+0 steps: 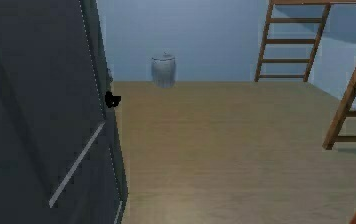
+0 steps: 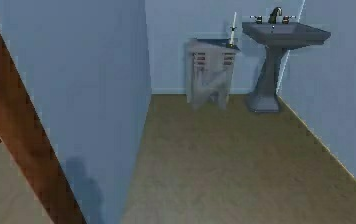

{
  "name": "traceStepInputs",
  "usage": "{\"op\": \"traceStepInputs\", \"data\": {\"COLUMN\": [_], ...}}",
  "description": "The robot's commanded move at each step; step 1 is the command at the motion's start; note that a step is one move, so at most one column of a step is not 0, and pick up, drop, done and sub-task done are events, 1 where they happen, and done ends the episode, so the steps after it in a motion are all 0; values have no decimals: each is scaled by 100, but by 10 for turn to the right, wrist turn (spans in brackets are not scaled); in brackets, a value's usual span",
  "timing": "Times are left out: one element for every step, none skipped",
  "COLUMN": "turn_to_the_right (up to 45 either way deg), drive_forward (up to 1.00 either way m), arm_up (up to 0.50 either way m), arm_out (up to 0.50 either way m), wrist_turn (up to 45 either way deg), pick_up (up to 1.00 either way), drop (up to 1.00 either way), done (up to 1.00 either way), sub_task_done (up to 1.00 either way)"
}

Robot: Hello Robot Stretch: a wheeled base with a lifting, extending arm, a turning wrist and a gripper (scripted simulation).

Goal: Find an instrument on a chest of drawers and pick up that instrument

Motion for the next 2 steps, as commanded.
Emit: {"op": "traceStepInputs", "data": {"turn_to_the_right": [0,-30], "drive_forward": [100,0], "arm_up": [0,0], "arm_out": [0,0], "wrist_turn": [0,0], "pick_up": [0,0], "drop": [0,0], "done": [0,0], "sub_task_done": [0,0]}}
